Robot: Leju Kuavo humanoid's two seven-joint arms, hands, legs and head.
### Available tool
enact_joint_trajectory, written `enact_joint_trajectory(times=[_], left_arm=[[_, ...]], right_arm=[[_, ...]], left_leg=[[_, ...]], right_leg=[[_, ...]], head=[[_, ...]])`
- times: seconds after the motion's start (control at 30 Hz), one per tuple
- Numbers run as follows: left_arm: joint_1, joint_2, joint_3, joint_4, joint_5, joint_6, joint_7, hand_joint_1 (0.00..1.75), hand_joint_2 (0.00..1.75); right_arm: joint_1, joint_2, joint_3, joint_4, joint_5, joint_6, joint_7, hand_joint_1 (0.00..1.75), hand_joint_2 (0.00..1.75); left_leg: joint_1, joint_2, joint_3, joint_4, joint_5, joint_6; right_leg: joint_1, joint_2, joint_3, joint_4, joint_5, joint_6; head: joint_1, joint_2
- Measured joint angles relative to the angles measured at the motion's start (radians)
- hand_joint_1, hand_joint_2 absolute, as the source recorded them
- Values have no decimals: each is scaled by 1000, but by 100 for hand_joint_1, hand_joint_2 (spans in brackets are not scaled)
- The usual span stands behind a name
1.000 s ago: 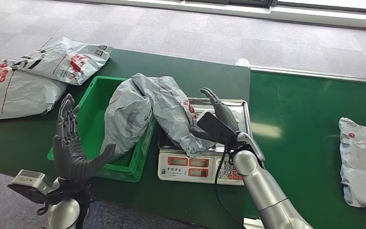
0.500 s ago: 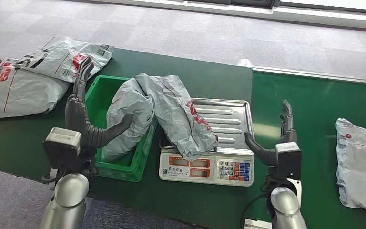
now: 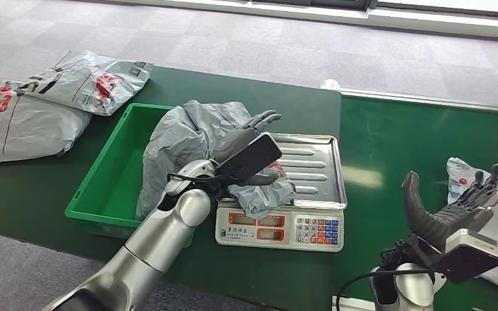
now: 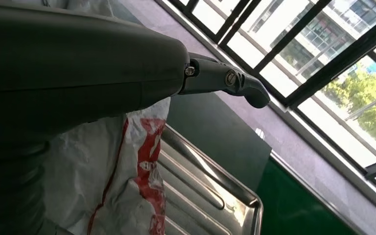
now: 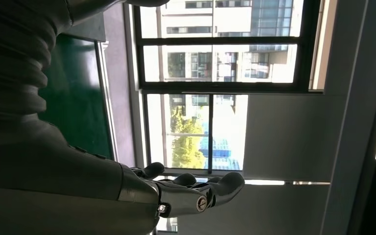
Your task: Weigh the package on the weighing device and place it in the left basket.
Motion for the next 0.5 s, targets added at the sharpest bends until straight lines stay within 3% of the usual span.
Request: enact_joint_trajectory(times=[0.07,0.1,0.27,0.5], left_arm=[[-28,-20,-34,86,31,-36,25,140,175],[-41,-28,-59,127,53,-60,42,175,175],[-88,-47,-243,304,186,-169,103,175,175],[-170,-51,-431,421,253,-188,152,175,175]], right_arm=[[-7,4,0,0,11,6,9,0,175],[-11,7,0,0,23,11,14,0,175],[-23,29,-1,-1,86,38,33,0,175],[-24,54,-22,-9,110,62,42,0,175]], left_leg=[[0,0,0,0,0,0],[0,0,0,0,0,0],[0,0,0,-1,0,0],[1,0,1,-1,0,0]], right_leg=[[0,0,0,0,0,0],[0,0,0,0,0,0],[0,0,-1,0,0,0],[1,0,2,0,-1,0]], head=[[0,0],[0,0],[0,0],[0,0]])
